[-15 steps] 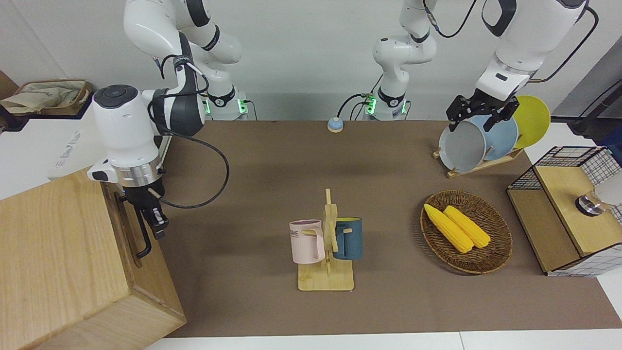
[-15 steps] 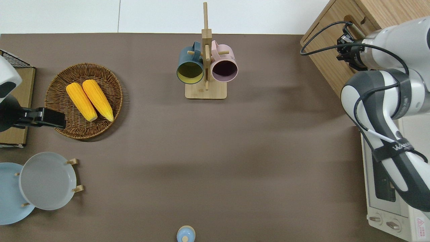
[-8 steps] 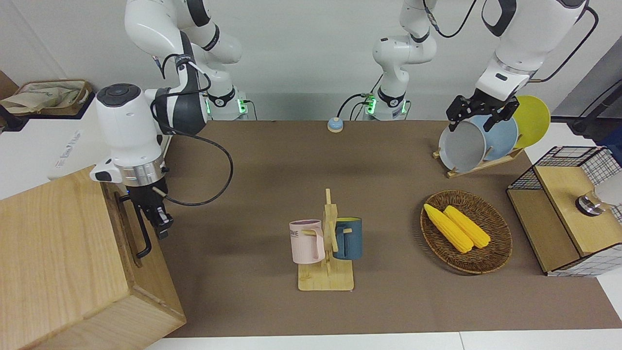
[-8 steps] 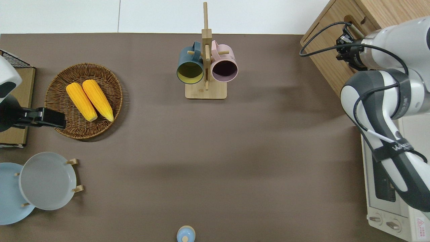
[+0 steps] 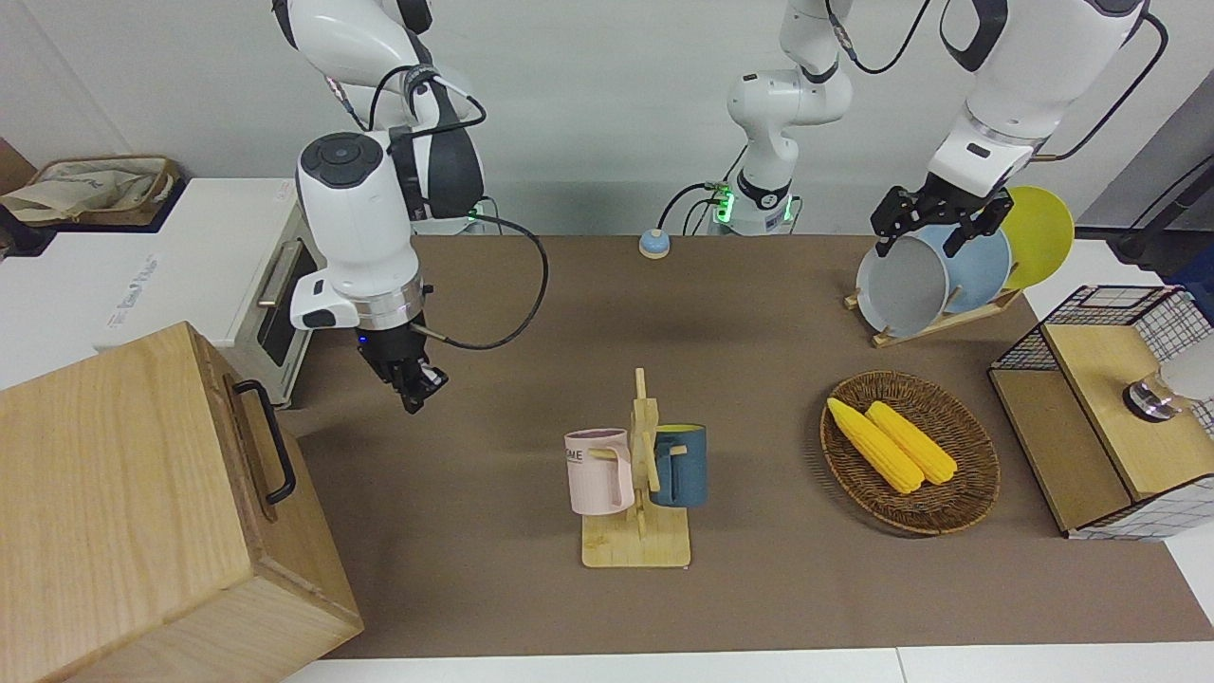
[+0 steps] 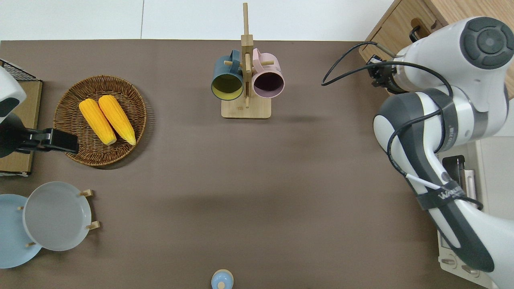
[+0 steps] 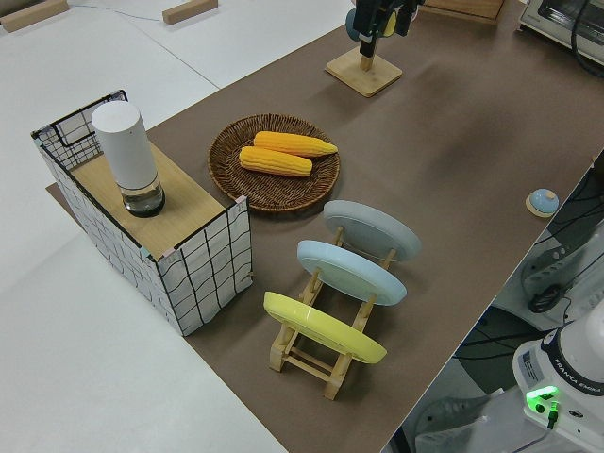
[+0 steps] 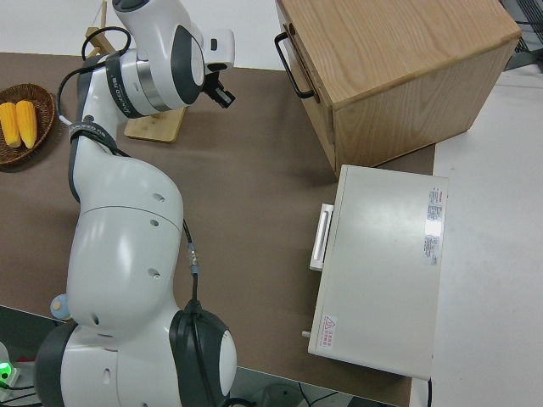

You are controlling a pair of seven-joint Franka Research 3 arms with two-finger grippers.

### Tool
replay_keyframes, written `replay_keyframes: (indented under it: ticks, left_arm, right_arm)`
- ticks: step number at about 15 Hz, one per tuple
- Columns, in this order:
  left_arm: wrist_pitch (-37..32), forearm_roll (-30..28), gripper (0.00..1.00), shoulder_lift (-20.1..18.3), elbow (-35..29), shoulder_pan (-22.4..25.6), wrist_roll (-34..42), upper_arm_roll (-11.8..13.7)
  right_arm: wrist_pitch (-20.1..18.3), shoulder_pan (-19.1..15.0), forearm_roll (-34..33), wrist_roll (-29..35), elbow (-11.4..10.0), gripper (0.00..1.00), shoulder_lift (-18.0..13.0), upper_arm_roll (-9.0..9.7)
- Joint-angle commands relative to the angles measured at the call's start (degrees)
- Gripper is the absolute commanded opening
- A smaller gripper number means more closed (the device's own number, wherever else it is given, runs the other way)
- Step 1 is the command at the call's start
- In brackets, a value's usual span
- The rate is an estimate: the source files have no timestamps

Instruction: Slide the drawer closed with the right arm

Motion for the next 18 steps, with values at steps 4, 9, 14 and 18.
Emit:
replay_keyframes:
  ticks: [4,9,14,18]
  left_arm:
    - [-1.1,1.0,0.99,0.7,1.5,0.2,0.6,-0.4]
    - [-1.1,1.0,0.99,0.7,1.5,0.2,0.6,-0.4]
    - [-1.1,1.0,0.99,0.7,1.4,0.2,0.6,-0.4]
    - [-1.1,1.0,0.99,0.7,1.4,0.2,0.6,-0.4]
  right_arm:
    - [-12.4,0.0,5.2,-19.5,-1.3,0.000,-7.1,-1.76]
    - [-17.8,2.0,9.1,-33.8,-1.3,0.000,-10.8,-7.56]
    - [-20.7,1.2,9.9,-44.0,-0.9,0.000,-11.8,-8.19]
    - [-20.9,1.8,7.3,-45.4,-0.6,0.000,-11.8,-8.10]
